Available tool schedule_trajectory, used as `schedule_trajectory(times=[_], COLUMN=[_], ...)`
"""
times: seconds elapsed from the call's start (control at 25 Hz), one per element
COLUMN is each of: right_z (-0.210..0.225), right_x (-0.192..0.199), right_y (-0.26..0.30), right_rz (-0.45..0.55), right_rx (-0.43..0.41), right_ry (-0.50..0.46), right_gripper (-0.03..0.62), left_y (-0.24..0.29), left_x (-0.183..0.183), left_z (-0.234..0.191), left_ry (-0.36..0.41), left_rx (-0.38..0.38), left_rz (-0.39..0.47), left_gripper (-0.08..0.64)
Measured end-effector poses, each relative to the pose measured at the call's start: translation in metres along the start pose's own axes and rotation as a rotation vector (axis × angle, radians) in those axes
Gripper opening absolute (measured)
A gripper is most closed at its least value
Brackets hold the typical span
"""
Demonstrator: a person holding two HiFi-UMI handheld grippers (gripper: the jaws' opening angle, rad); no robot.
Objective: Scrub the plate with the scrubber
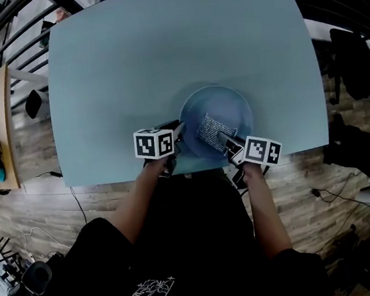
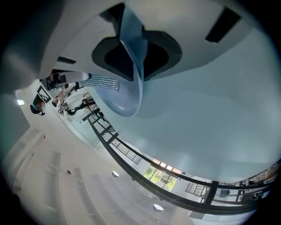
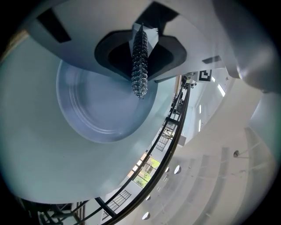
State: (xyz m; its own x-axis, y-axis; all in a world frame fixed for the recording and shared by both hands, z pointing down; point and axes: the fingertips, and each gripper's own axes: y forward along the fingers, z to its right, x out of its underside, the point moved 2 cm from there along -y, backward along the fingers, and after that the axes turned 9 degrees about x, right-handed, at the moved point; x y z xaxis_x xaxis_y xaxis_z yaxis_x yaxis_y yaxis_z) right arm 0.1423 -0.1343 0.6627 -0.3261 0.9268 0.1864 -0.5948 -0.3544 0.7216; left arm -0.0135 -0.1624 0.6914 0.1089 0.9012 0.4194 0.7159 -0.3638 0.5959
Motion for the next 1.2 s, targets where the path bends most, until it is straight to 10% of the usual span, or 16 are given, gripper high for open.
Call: schedule_trajectory(times=[1.2], right_z=[0.027], right_x=[-0.078], right_y=[-0.009], right_rz=[0.086], right_rx=[0.141], right_ry=[-0.079], right_gripper=[0.086], left_y=[0.004], left_x=[-0.008], left_z=[0.003], left_ry=[-0.023], left_rx=[-0.122], left_rz=[0.008], left_gripper=[0.025])
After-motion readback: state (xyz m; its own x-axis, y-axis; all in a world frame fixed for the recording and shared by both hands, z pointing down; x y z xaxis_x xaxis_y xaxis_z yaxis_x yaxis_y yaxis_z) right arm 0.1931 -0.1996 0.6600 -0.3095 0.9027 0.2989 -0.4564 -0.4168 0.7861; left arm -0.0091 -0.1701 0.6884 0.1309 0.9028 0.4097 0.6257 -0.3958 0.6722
